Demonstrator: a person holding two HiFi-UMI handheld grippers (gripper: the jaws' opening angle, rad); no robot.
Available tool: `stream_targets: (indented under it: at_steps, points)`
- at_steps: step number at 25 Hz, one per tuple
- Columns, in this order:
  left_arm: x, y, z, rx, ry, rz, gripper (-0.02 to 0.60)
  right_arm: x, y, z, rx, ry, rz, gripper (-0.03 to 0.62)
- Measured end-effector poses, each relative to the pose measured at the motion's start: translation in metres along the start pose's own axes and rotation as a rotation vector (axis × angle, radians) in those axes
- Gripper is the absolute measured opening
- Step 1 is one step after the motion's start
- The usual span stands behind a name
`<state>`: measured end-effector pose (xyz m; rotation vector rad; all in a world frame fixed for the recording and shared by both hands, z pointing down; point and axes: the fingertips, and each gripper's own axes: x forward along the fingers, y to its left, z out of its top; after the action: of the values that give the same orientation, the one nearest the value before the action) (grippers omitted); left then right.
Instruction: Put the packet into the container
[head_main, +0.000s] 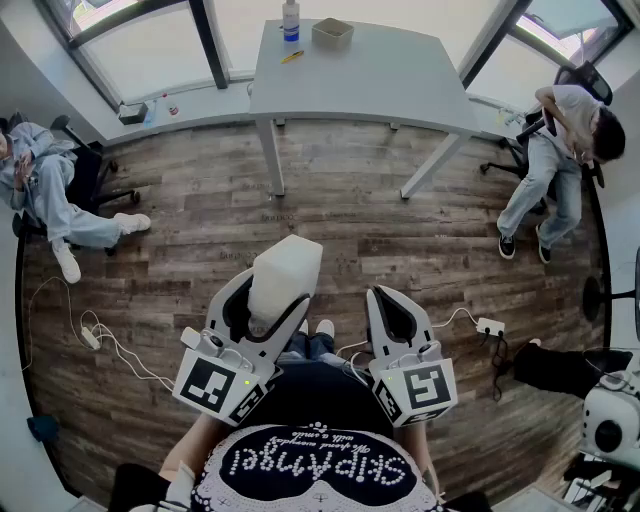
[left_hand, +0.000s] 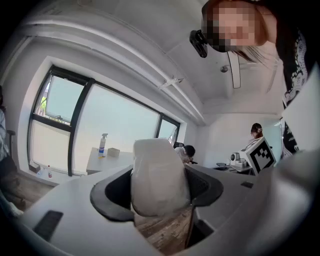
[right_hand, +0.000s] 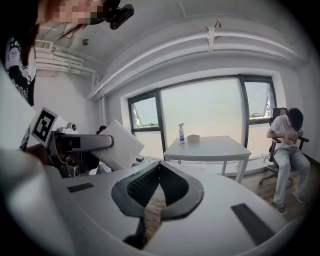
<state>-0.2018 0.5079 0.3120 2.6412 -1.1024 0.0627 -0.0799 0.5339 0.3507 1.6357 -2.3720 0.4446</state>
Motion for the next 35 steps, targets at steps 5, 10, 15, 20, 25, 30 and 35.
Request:
stream_targets:
  at_steps: [5, 10, 15, 20, 25, 30, 35]
  points:
    - [0.005, -0.002, 0.000, 0.003, -0.001, 0.004, 0.288, 0.001, -0.005, 0.003, -0.012, -0.007, 0.005, 0.014]
    - [0.008, -0.005, 0.001, 0.003, -0.004, 0.012, 0.288, -0.002, -0.008, -0.001, -0.011, -0.001, 0.012, 0.014]
    - [0.012, -0.012, 0.002, 0.004, -0.008, 0.013, 0.288, -0.007, -0.013, -0.002, -0.011, -0.003, 0.019, 0.014]
    - [0.019, -0.020, 0.002, 0.004, -0.014, 0.024, 0.288, -0.012, -0.025, -0.002, -0.007, -0.009, 0.024, 0.014]
    - [0.028, -0.031, 0.000, 0.007, -0.035, 0.029, 0.288, -0.019, -0.037, -0.012, -0.006, -0.007, 0.032, 0.014]
    - [0.032, -0.037, 0.004, 0.002, -0.060, 0.043, 0.288, -0.026, -0.043, -0.018, 0.036, -0.004, 0.043, 0.014]
    - [0.034, -0.029, 0.001, -0.013, -0.048, 0.062, 0.288, -0.019, -0.046, -0.021, 0.059, 0.001, 0.063, 0.015]
